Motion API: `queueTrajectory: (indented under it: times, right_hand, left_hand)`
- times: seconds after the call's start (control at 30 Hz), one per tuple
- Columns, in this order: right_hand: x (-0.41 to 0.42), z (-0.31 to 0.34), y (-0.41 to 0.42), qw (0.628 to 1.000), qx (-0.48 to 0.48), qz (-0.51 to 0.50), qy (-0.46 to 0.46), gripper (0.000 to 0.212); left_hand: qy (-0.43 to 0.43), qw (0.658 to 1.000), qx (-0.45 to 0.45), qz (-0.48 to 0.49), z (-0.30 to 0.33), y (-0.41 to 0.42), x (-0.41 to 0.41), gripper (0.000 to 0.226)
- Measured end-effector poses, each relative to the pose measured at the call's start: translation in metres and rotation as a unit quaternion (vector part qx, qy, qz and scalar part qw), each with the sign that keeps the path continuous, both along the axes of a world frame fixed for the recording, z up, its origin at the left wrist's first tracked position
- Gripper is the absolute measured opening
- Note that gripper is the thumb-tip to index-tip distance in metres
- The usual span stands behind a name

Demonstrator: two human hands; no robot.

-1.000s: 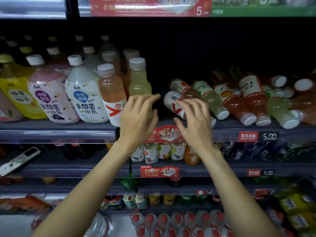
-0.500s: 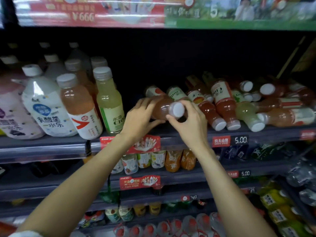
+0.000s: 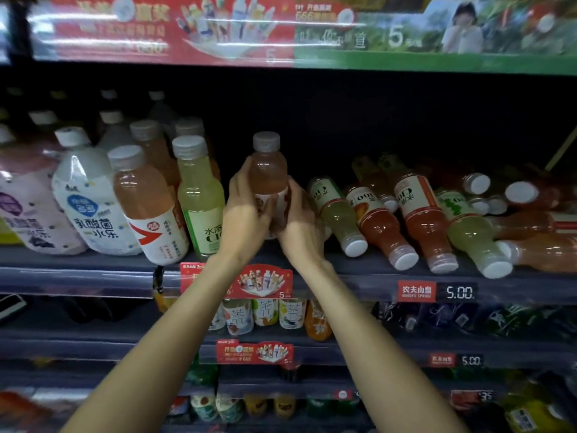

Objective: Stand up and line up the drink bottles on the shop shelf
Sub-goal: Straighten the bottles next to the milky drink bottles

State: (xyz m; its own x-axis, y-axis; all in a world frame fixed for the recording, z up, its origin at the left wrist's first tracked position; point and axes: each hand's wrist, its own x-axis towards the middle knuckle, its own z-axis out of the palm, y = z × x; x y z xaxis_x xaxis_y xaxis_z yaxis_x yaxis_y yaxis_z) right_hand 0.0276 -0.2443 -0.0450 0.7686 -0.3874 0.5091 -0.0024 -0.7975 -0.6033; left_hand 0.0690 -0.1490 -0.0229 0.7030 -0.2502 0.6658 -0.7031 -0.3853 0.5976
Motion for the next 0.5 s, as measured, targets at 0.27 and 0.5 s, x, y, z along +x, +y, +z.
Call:
queueTrajectory:
  times: [0.27, 0.5]
  right_hand:
    - [0.025, 0.028, -0.004, 0.984, -0.111, 0.003, 0.14, 0.067]
    - [0.01, 0.009, -0.029, 0.949, -0.258, -0.013, 0.178, 0.068]
  left_hand:
    - [0.01, 0.999, 0.03, 0.017, -0.016, 0.001, 0.001, 0.061]
    - [0.035, 0.997, 0.061, 0.022, -0.022, -0.007, 0.014, 0.067]
